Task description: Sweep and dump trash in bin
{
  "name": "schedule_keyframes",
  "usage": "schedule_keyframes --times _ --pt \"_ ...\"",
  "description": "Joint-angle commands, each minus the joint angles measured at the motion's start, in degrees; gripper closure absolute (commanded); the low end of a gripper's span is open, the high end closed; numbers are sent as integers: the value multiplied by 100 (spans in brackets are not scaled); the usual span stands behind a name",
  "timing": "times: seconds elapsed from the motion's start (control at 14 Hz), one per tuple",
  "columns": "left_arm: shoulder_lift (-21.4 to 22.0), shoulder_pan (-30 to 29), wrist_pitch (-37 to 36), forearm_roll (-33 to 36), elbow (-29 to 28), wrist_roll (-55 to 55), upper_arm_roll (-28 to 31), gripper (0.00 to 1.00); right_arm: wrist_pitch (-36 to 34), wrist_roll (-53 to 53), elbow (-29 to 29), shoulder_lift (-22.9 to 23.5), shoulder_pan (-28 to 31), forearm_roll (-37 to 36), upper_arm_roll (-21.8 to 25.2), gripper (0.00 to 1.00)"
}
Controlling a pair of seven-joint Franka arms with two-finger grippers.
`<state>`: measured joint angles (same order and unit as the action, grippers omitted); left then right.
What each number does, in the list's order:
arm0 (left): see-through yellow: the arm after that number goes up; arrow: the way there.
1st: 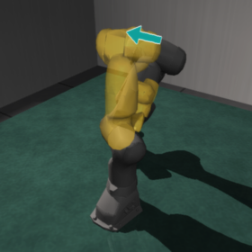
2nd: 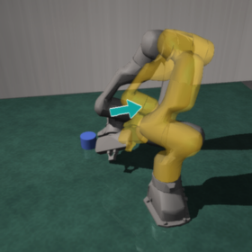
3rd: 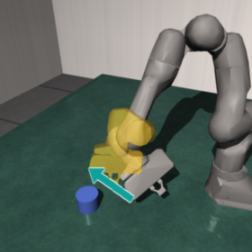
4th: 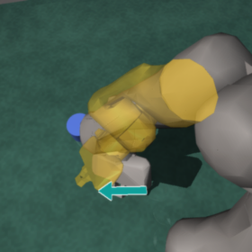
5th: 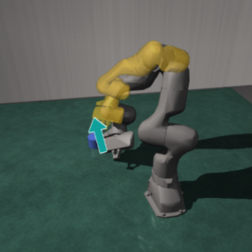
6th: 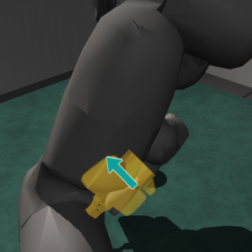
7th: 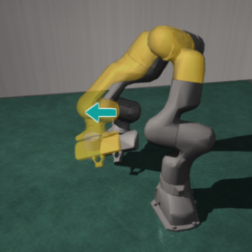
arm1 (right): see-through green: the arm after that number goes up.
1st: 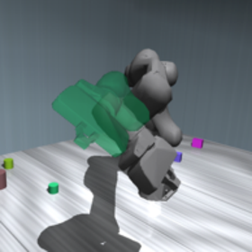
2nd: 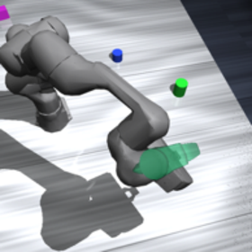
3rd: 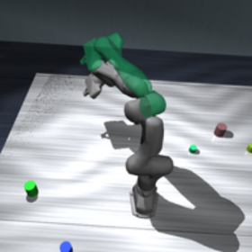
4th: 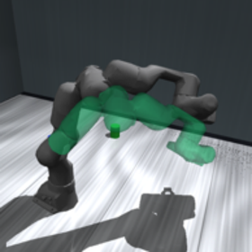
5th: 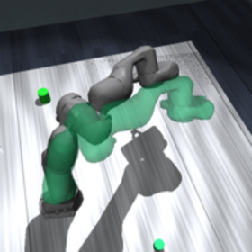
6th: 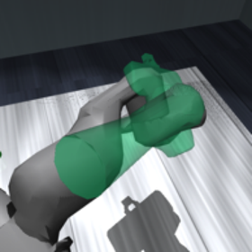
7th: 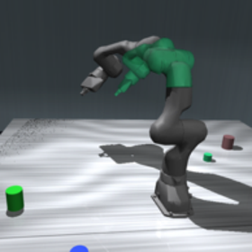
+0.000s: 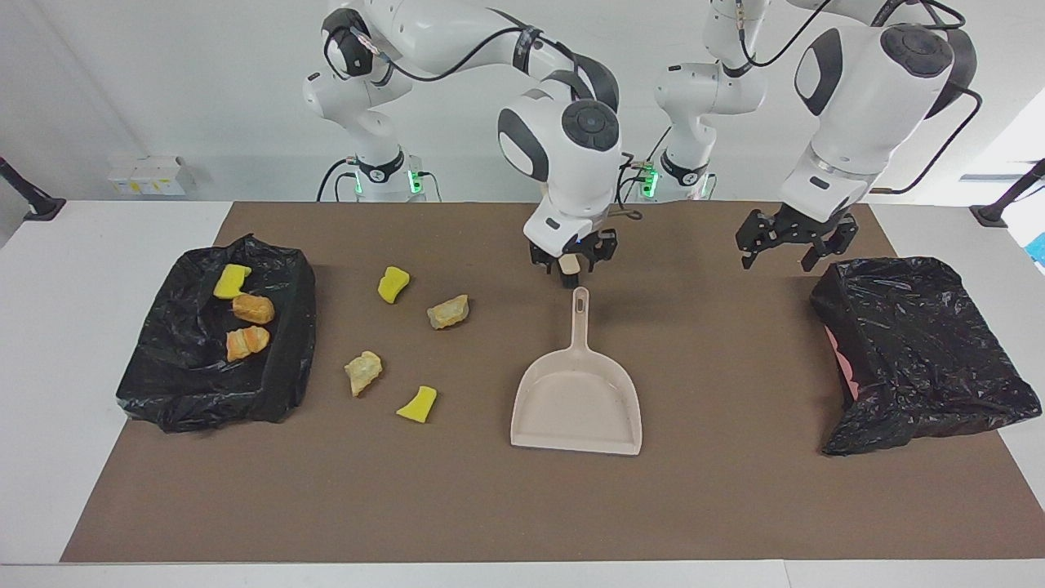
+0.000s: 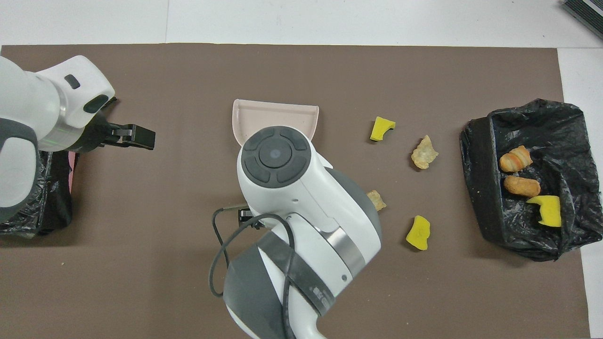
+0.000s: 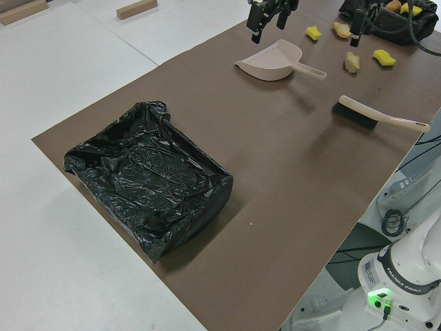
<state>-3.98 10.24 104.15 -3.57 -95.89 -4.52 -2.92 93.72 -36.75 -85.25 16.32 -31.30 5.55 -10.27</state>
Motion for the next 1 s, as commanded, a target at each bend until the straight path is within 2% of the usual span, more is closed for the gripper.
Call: schedule_keyframes --times 0.0,0.14,0.29,0.36,0.5,0.64,0.93 --pt "-269 487 395 -65 -70 -408 72 0 120 265 -1193 -812 -60 218 8 0" --pt "-418 716 571 -65 -70 -506 81 0 530 282 -2140 -1356 -201 375 -1 0" --pt "-673 1049 746 -21 -70 -698 89 0 1434 265 -3378 -2059 -560 674 -1 0" --pt "-831 1225 861 22 -70 -908 89 0 1647 265 -3784 -2297 -666 745 -1 0" --pt "-1042 1498 1142 93 -96 -1270 81 0 1745 151 -4069 -2300 -1157 781 -1 0" --pt "-1157 1744 1300 93 -236 -1385 89 0 2026 11 -4454 -2334 -1369 781 -1 0" --pt "-1140 2122 2074 93 -1044 -1693 89 0 3088 -385 -4991 -2010 -1836 781 -1 0"
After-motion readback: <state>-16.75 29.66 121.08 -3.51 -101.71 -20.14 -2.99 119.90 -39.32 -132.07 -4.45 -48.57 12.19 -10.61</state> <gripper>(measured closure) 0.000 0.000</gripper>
